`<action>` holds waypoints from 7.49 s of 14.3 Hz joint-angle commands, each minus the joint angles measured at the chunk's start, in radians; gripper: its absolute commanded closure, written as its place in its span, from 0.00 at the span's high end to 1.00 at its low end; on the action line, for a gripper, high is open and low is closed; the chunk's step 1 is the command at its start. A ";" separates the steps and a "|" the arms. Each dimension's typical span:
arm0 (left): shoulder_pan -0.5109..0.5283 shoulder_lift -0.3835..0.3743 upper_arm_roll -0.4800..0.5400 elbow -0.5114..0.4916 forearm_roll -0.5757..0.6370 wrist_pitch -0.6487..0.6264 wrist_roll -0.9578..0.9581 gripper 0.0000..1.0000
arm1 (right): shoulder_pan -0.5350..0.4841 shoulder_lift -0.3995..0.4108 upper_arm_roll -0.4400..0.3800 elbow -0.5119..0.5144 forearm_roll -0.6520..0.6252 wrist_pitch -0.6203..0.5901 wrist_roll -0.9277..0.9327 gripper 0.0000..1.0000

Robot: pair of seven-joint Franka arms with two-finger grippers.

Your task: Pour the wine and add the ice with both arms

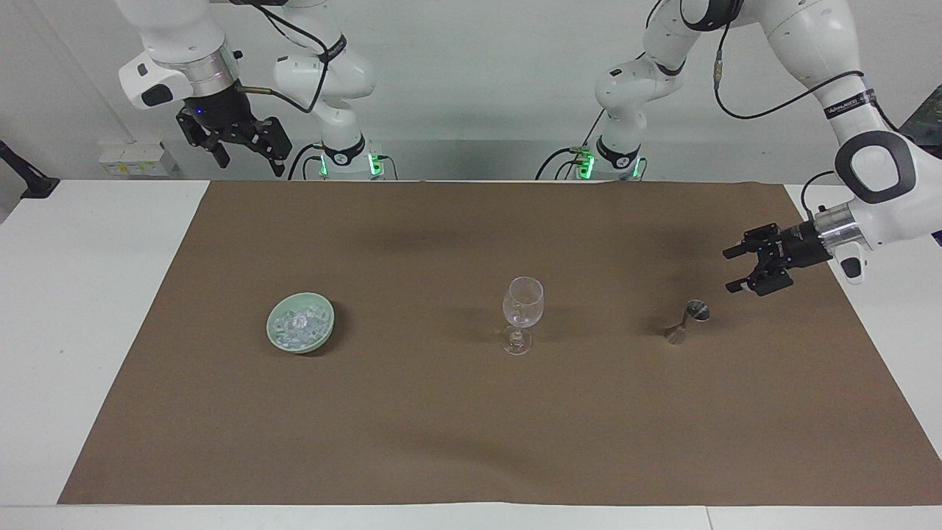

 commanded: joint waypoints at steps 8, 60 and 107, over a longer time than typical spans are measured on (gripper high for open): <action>0.090 0.121 -0.009 -0.011 -0.186 0.045 -0.129 1.00 | -0.020 -0.010 0.006 -0.005 0.020 0.001 -0.031 1.00; -0.024 0.122 -0.018 -0.293 -0.718 0.357 -0.004 1.00 | -0.020 -0.010 0.006 -0.005 0.020 0.001 -0.031 1.00; -0.036 0.041 -0.018 -0.250 -0.637 0.245 -0.240 0.00 | -0.020 -0.010 0.006 -0.005 0.020 0.001 -0.031 1.00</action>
